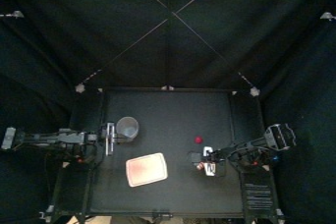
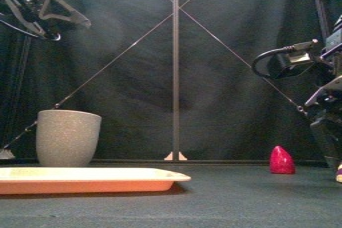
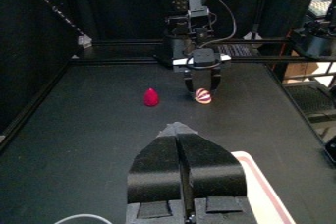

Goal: Pick the onion then place it in the grey bowl
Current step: Place onion in the grey bowl

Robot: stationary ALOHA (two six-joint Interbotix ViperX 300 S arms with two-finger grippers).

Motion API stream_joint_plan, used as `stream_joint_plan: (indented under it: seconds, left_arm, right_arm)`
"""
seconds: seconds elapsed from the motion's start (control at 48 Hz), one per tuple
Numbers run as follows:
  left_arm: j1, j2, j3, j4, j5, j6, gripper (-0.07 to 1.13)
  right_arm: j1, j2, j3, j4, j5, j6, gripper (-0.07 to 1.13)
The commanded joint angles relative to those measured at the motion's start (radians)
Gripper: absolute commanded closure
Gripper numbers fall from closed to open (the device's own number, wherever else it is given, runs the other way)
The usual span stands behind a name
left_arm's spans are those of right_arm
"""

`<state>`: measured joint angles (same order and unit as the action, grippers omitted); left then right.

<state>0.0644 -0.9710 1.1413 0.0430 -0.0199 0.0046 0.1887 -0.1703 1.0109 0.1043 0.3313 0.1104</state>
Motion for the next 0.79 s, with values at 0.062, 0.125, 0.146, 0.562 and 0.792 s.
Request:
stream_joint_plan:
  seconds: [0.062,0.125,0.146,0.562,0.792]
  left_arm:
    - [0.0,0.0,-0.014,-0.002,-0.005,-0.002,1.01]
    - [0.002,0.0,-0.012,-0.002,-0.005,-0.002,1.01]
    - [0.0,0.0,-0.012,-0.002,-0.005,-0.002,1.01]
    - [0.002,0.0,-0.014,-0.002,-0.017,0.0,1.01]
    - [0.003,-0.002,-0.014,0.0,-0.018,0.0,1.01]
  right_arm:
    - [0.0,-0.011,-0.028,-0.002,0.017,0.0,0.32]
    - [-0.002,-0.011,-0.046,-0.002,0.018,0.0,0.32]
    - [-0.002,-0.012,-0.055,-0.003,0.018,0.0,0.32]
    - [-0.132,0.025,-0.327,-0.16,-0.123,-0.005,0.32]
    - [-0.261,0.15,-0.459,-0.301,-0.383,-0.006,0.32]
